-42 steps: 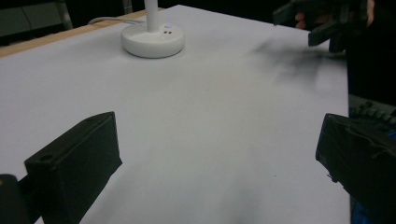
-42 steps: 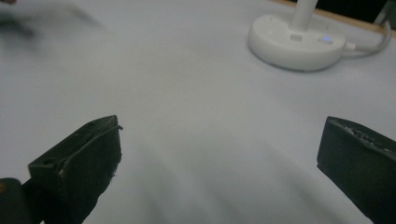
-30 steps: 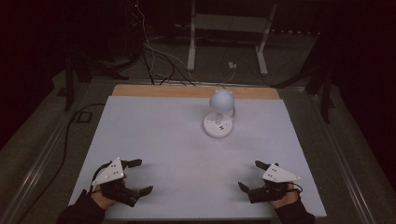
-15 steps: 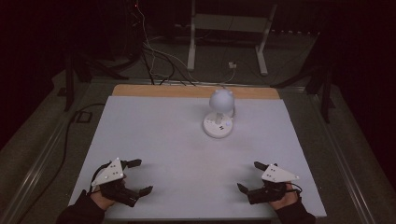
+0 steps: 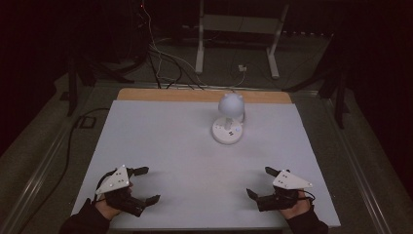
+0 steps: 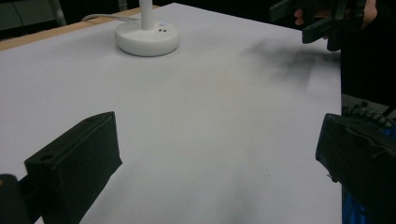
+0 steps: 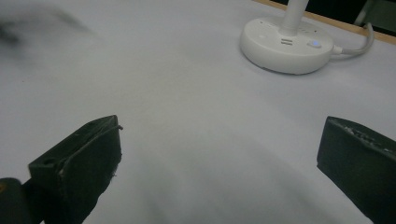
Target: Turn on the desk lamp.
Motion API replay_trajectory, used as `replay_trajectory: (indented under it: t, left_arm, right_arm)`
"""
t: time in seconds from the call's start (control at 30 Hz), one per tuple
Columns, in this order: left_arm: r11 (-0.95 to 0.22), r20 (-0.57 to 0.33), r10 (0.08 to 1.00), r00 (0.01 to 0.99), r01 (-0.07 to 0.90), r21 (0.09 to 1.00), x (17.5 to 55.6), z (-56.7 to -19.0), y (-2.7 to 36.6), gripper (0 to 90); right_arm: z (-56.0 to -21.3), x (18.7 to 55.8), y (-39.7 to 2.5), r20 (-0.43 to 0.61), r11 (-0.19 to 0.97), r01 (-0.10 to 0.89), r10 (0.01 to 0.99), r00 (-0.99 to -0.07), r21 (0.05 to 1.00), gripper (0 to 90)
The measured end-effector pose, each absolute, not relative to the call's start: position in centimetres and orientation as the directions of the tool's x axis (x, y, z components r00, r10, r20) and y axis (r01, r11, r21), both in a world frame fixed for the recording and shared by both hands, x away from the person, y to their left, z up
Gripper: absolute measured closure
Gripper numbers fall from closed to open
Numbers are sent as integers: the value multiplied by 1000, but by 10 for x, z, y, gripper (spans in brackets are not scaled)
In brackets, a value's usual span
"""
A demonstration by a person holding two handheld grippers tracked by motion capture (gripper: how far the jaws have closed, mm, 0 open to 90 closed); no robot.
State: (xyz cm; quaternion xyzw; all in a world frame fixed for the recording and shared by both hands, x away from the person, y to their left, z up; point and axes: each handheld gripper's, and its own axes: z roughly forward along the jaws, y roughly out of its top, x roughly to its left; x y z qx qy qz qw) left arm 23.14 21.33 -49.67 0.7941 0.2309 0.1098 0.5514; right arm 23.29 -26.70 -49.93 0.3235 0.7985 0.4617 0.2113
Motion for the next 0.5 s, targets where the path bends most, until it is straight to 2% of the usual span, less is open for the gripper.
replay_trajectory:
  t: [0.5]
  left_arm:
    - [-294, -76, 484, 872, 244, 924, 232, -497, 211, 3]
  right_arm:
    - [-482, 240, -262, -34, 335, 357, 769, -638, 872, 0]
